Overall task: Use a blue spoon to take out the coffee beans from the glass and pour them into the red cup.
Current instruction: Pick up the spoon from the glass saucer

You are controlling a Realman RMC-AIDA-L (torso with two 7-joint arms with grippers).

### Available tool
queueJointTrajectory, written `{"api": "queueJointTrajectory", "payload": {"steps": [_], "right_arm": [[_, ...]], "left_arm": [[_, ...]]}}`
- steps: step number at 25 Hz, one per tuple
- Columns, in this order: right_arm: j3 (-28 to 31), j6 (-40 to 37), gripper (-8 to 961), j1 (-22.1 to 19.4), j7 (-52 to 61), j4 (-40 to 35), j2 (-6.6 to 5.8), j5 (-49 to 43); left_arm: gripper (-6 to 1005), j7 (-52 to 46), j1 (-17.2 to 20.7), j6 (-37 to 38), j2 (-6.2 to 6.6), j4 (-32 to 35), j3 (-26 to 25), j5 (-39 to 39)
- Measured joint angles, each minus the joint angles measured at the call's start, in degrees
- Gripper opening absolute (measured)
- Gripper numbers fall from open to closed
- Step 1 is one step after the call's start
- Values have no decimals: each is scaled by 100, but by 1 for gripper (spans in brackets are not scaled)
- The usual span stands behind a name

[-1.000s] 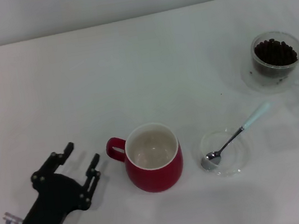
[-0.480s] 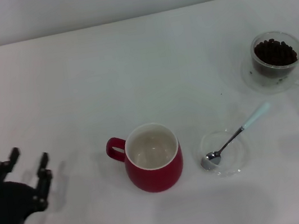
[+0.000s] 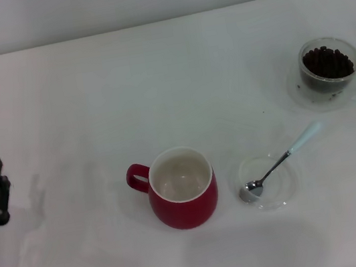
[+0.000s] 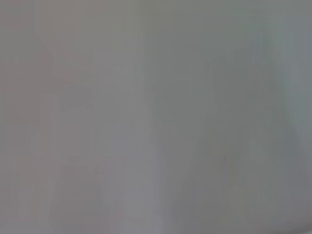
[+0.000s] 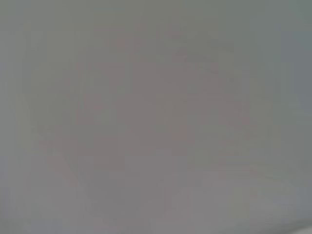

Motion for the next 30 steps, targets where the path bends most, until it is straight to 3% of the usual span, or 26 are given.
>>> {"api": "queueJointTrajectory", "payload": {"steps": [4, 9, 13, 17, 30], "right_arm": [[-69, -29, 837, -114, 1142, -76, -196, -210], [-79, 14, 836, -113, 2842, -77, -547, -1066], [-83, 248, 836, -33, 3722, -49, -653, -1608], [-91, 464, 836, 79, 4175, -29, -637, -2034], [-177, 391, 835, -70, 4680, 105, -206, -2308]], "left_arm": [[515, -2, -156, -7, 0, -68, -3, -168], [515, -2, -302, -29, 0, -92, -3, -196], [515, -3, -441, -55, -5, -140, -3, -207], [515, -3, -557, -57, -8, -173, -2, -208], [515, -3, -1136, -68, 13, -764, -7, -232]]}}
